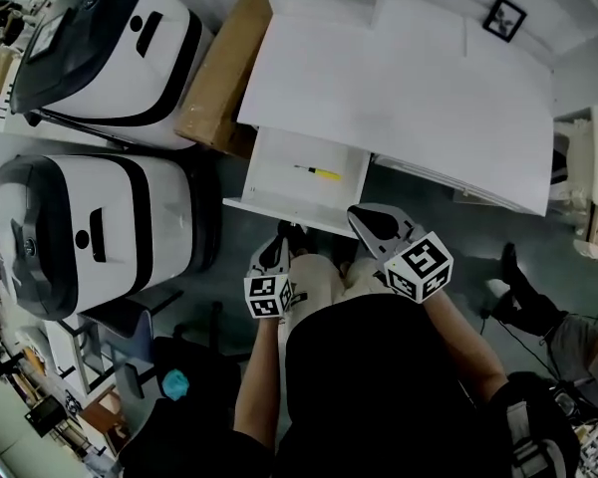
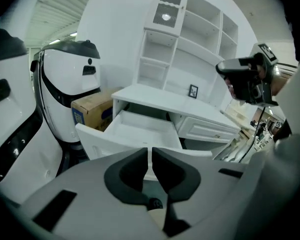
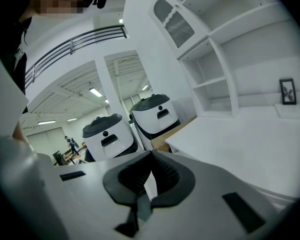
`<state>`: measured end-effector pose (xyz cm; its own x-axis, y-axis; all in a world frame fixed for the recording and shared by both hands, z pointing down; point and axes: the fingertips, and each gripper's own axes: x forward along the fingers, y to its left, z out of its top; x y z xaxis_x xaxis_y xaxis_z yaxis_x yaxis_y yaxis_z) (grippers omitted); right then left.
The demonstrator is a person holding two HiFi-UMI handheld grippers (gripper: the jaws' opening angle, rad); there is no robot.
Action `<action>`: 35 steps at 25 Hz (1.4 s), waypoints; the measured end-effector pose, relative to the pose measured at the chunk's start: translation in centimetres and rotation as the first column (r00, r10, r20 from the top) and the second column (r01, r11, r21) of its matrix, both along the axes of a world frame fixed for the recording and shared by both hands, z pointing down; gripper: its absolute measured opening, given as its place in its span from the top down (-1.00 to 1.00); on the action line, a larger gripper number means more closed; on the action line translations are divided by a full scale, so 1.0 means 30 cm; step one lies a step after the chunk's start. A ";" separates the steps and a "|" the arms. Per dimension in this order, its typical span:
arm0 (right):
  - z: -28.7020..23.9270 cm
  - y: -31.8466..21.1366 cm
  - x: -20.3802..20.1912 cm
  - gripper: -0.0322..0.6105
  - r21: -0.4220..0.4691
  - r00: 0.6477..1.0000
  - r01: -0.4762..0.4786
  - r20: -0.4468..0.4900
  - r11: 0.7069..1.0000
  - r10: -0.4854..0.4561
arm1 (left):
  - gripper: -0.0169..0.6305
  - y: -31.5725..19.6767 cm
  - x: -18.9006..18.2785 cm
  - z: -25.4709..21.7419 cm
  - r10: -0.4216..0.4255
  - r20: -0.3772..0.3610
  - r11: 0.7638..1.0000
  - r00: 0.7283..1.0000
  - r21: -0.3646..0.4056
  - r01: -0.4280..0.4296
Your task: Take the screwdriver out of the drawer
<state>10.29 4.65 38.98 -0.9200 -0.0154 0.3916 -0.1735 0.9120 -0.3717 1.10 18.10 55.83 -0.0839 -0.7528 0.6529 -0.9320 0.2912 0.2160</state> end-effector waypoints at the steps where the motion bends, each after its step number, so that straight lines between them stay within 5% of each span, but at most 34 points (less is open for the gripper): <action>1: 0.001 -0.003 0.001 0.84 0.002 1.000 0.003 0.002 1.000 -0.003 | 0.82 -0.009 -0.001 -0.029 -0.004 0.002 1.000 1.000 0.016 0.004; 20: 0.128 -0.047 -0.097 0.84 0.032 0.995 0.058 -0.086 0.998 -0.055 | 0.86 -0.173 -0.046 -0.341 0.032 0.017 0.984 0.999 0.174 -0.034; 35: 0.498 -0.090 -0.279 0.77 0.171 0.929 0.037 -0.369 0.985 0.030 | 0.87 -0.262 -0.203 -0.327 0.293 0.001 0.945 0.956 0.152 -0.290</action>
